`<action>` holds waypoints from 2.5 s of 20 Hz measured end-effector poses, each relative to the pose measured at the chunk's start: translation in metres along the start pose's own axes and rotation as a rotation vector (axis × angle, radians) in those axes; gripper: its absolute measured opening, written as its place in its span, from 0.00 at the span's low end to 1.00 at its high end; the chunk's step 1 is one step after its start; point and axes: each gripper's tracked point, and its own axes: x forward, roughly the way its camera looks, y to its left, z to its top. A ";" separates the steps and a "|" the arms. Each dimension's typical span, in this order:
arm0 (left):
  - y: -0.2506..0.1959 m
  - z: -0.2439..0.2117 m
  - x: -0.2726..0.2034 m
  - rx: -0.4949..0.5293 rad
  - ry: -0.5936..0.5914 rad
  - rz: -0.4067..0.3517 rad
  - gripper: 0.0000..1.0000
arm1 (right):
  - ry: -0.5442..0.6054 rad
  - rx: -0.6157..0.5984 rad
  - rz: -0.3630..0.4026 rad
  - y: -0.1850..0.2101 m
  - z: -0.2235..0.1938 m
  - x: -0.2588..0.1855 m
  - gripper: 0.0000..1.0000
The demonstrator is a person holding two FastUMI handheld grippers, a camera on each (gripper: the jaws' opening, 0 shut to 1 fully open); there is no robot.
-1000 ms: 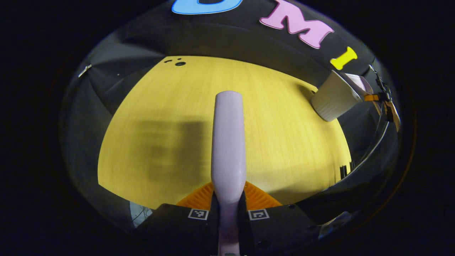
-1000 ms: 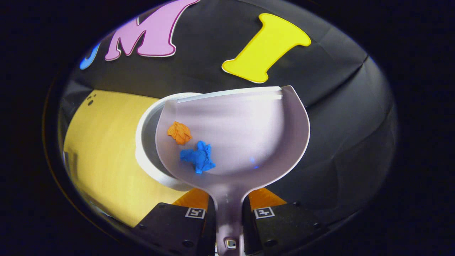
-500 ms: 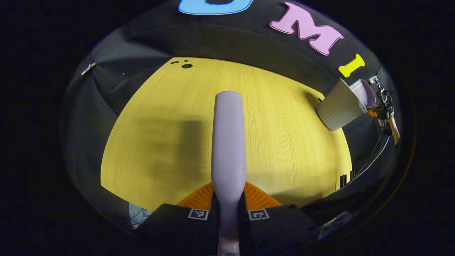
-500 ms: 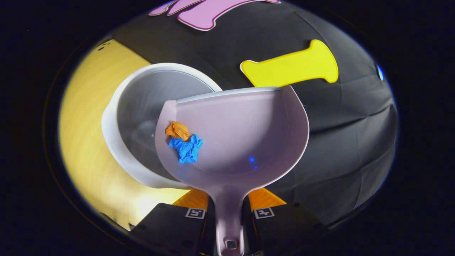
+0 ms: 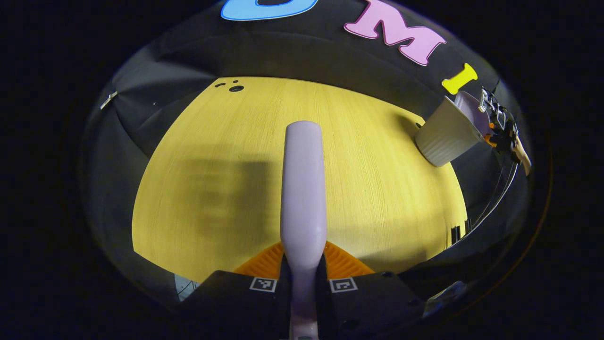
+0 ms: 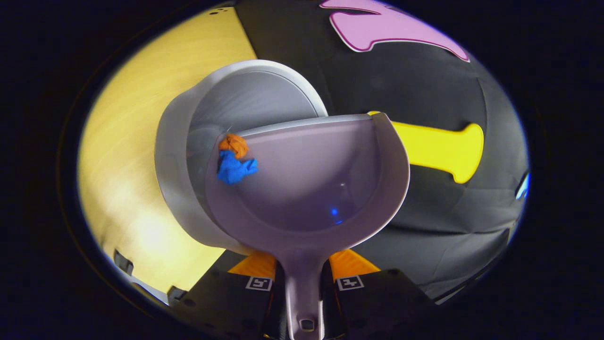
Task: Pick up the small broom and dustpan from the desktop, sweep the trash into the dustpan with the broom, and then empty the trash into the garbage bin.
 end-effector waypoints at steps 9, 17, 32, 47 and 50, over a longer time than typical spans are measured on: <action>0.002 -0.009 -0.005 -0.020 -0.008 0.014 0.26 | 0.017 0.101 0.098 0.005 0.003 -0.013 0.35; 0.006 0.011 -0.020 -0.028 -0.072 0.021 0.25 | 0.032 0.519 0.089 -0.026 -0.022 -0.037 0.35; -0.014 0.055 -0.078 0.038 -0.343 0.038 0.25 | -0.330 1.036 0.240 -0.077 0.019 -0.104 0.38; -0.016 0.015 0.025 0.116 -0.182 0.043 0.27 | -0.220 1.063 0.799 -0.023 0.010 -0.088 0.31; -0.010 0.006 0.057 0.112 -0.096 0.072 0.27 | -0.121 1.066 0.849 -0.009 0.003 -0.084 0.35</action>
